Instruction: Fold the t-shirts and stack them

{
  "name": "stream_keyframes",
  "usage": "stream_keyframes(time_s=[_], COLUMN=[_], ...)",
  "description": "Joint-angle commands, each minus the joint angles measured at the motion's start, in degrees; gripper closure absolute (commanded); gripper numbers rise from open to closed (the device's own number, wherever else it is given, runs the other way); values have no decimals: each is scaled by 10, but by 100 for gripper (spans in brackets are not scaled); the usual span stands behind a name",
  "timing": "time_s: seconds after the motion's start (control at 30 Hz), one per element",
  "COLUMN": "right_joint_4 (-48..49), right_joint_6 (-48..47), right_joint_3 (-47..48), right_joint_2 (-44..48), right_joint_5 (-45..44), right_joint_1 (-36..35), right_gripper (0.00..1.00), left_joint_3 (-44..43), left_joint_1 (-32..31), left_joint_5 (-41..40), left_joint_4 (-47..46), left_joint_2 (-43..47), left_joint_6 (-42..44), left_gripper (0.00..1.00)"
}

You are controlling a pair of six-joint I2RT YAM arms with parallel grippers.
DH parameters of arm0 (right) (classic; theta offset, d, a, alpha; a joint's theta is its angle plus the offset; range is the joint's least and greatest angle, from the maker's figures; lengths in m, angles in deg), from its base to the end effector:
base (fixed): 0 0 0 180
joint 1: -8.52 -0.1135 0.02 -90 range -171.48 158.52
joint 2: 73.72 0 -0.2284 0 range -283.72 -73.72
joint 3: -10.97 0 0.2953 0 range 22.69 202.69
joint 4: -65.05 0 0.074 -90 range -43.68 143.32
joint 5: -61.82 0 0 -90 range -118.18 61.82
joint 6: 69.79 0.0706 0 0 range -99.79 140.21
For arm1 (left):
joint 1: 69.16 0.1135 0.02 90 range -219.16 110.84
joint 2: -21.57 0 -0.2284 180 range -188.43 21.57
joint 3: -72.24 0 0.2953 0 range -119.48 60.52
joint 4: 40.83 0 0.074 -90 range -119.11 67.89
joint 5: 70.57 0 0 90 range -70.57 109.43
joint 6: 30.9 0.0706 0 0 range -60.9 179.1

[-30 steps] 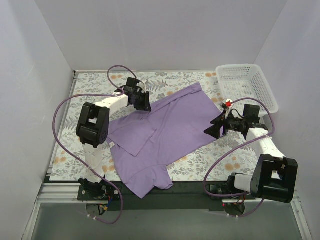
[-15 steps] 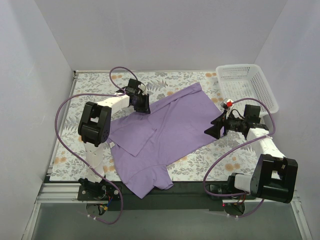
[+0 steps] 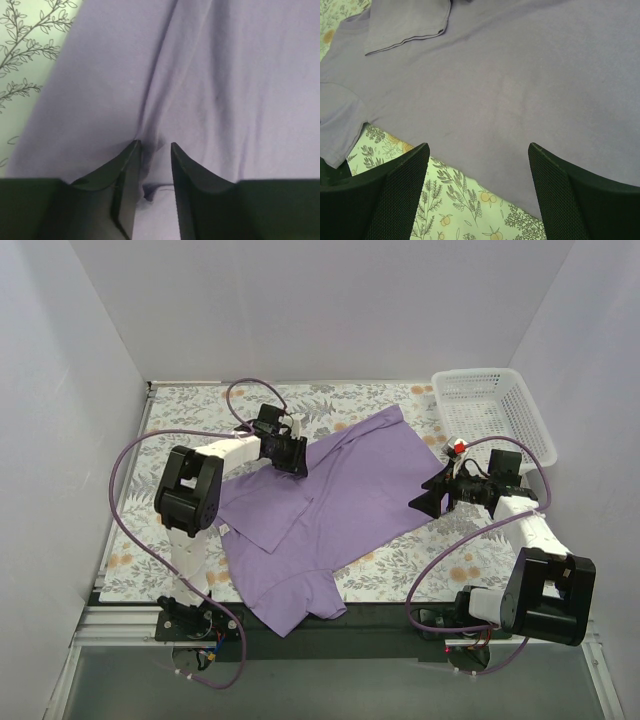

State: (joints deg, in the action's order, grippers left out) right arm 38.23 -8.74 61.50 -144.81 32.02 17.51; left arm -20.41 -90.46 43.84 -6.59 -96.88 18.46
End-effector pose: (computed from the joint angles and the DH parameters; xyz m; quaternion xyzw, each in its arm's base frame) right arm 0.3023 0.0142 0.1456 -0.3192 0.7622 0.3396 0.4492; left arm 0.4215 -0.1956 0.0660 -0.1047 0.9399 -0.3051 0.1115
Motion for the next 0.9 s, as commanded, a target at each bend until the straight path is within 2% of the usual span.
stream_keyframes(time_s=[0.0, 0.03, 0.1, 0.33, 0.43, 0.53, 0.57, 0.6, 0.67, 0.7, 0.73, 0.87], right_joint_4=[-8, -8, -9, -15, -14, -27, -33, -39, -57, -62, -66, -86], right_joint_6=[-10, -10, -12, -15, -8, 6, 8, 26, 48, 78, 99, 165], right_joint_3=[21, 20, 20, 28, 58, 168, 202, 282, 360, 441, 477, 653], right_joint_2=[-6, -7, -7, -21, -48, -106, -147, -170, -254, -283, -314, -489], right_joint_5=[16, 15, 14, 0, -51, -150, -169, -209, -253, -296, -321, -360], right_joint_1=[4, 4, 4, 1, -12, -46, -64, -74, -106, -114, -121, -135], right_gripper=[14, 14, 14, 16, 18, 20, 21, 21, 24, 24, 25, 33], left_joint_3=[34, 55, 73, 91, 128, 184, 203, 226, 291, 311, 348, 410], left_joint_1=[-4, -4, -4, -5, -4, -3, -1, -1, 4, 7, 9, 14], left_joint_5=[-24, -35, -58, -73, -114, -154, -174, -177, -185, -188, -191, -217], left_joint_4=[-10, -43, -92, -134, -157, -170, -173, -176, -175, -163, -156, -105], left_joint_2=[72, 85, 125, 201, 261, 346, 370, 419, 468, 515, 537, 640], left_joint_6=[15, 7, -14, -50, -60, -80, -94, -99, -109, -116, -116, -114], left_gripper=[68, 58, 52, 51, 51, 46, 41, 35, 31, 30, 30, 28])
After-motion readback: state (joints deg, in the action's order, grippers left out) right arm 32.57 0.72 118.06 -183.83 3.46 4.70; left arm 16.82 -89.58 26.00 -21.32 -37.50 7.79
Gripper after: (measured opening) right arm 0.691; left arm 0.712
